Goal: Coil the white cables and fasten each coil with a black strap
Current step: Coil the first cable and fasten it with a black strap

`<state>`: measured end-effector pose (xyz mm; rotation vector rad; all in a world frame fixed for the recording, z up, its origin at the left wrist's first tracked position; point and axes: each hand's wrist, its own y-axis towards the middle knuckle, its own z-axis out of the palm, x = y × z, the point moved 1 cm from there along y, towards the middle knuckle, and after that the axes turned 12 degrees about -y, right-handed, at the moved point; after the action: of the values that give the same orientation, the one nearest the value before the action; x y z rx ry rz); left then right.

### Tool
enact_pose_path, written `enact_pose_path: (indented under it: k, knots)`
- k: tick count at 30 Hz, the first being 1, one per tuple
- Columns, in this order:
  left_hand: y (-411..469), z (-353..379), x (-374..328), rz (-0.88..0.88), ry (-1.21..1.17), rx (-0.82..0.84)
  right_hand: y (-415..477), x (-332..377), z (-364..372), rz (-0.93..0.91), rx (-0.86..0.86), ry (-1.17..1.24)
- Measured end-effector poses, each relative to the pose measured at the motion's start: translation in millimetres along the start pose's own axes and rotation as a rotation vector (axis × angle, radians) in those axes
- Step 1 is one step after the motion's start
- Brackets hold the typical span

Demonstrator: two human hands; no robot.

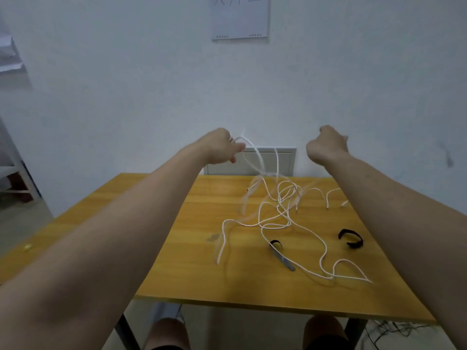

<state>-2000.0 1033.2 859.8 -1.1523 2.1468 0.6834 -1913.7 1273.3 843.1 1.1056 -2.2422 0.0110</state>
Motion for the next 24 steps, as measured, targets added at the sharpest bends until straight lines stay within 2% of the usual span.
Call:
enact_pose_path:
  k: [2,4,6,7,9,12,13,15,17,18,20,22,24]
  knots:
    - [1.8,5.5,5.1,-0.002,0.071,0.067,-9.6,2.6,9.0,-0.050,-0.047,0.148]
    - [1.3,10.9,10.8,-0.005,0.117,0.111,-20.6,12.4,15.4,-0.145,-0.179,0.323]
    - [1.5,15.4,16.1,0.011,0.165,0.074,-29.6,25.6,21.6,-0.297,-0.226,0.454]
    - [3.2,17.1,19.8,0.022,0.197,0.038,-35.9,33.1,26.0,-0.379,-0.166,0.495]
    - [6.1,19.6,28.4,0.016,0.260,-0.031,-49.4,48.1,38.8,-0.446,0.134,0.544]
    - [11.0,20.1,44.0,-0.057,0.317,-0.077,-66.4,62.8,57.6,-0.375,0.616,0.575]
    - [13.3,18.6,50.0,-0.082,0.327,-0.076,-69.1,64.0,63.1,-0.361,0.696,0.598]
    - [12.4,13.8,58.7,-0.146,0.294,-0.066,-68.9,59.4,72.4,-0.367,0.742,0.604]
    - [7.4,8.7,66.1,-0.190,0.208,-0.029,-61.6,52.2,81.8,-0.397,0.683,0.534]
    - [2.3,8.1,68.4,-0.203,0.160,0.024,-56.1,50.4,86.5,-0.418,0.600,0.469]
    - [-6.7,12.0,72.4,-0.231,-0.005,0.213,-48.1,49.9,94.8,-0.487,0.315,0.289]
    - [-11.4,20.9,78.9,-0.272,-0.311,0.406,-44.8,51.6,104.6,-0.568,0.066,0.253]
    - [-14.2,29.8,86.6,-0.285,-0.630,0.521,-45.6,53.8,115.9,-0.622,-0.028,0.349]
